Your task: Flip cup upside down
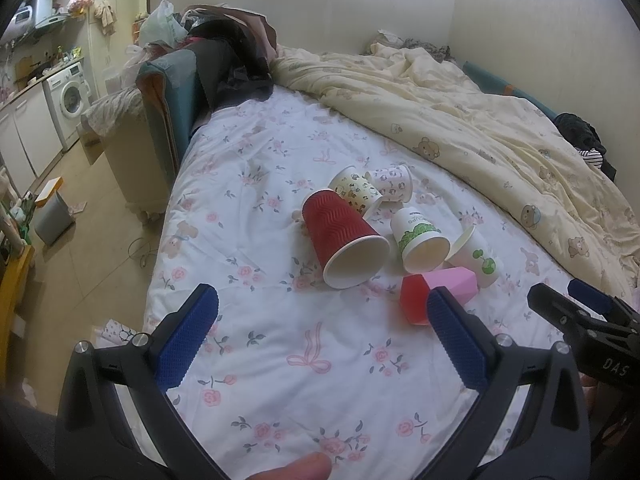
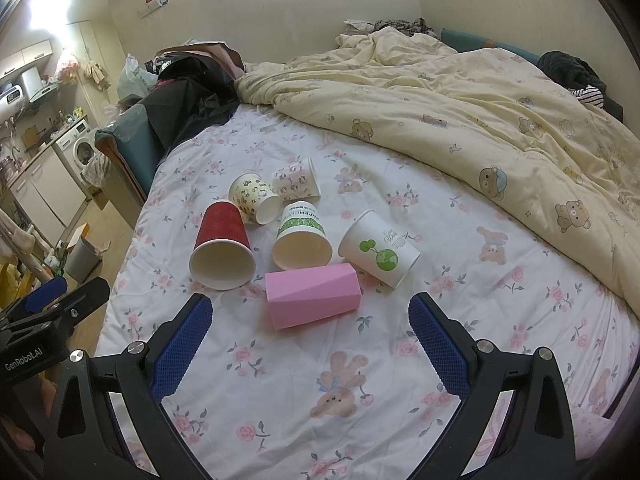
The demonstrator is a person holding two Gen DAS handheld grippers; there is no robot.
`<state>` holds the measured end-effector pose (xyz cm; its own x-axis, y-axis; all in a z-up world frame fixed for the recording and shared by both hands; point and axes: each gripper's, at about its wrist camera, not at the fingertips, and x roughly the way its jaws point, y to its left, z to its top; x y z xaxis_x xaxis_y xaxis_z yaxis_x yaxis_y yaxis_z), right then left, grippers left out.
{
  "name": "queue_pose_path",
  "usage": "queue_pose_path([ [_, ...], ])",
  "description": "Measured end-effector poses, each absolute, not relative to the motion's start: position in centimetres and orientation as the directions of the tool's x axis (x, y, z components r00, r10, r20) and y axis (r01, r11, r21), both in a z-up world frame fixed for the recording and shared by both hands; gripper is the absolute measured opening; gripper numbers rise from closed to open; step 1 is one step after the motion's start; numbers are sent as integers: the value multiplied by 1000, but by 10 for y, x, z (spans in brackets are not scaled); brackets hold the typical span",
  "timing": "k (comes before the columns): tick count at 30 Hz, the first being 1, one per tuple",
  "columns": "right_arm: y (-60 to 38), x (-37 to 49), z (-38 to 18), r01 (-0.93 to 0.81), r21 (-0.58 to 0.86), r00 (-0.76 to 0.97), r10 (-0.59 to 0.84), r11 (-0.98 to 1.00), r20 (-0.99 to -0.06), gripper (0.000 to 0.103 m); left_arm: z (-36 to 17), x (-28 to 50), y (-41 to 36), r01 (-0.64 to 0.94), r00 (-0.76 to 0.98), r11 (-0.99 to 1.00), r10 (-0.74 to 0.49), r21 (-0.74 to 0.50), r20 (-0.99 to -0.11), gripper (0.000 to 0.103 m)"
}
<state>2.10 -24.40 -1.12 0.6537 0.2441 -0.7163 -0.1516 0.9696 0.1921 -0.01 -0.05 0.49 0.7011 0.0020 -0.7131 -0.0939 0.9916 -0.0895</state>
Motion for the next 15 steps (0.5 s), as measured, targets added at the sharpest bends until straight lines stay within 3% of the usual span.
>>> queue_pose_path([
  [15,-244,22,-12,-152,192,654,244,970,-716,101,6,1,-1,-94,701,991,1,-91,-713,103],
])
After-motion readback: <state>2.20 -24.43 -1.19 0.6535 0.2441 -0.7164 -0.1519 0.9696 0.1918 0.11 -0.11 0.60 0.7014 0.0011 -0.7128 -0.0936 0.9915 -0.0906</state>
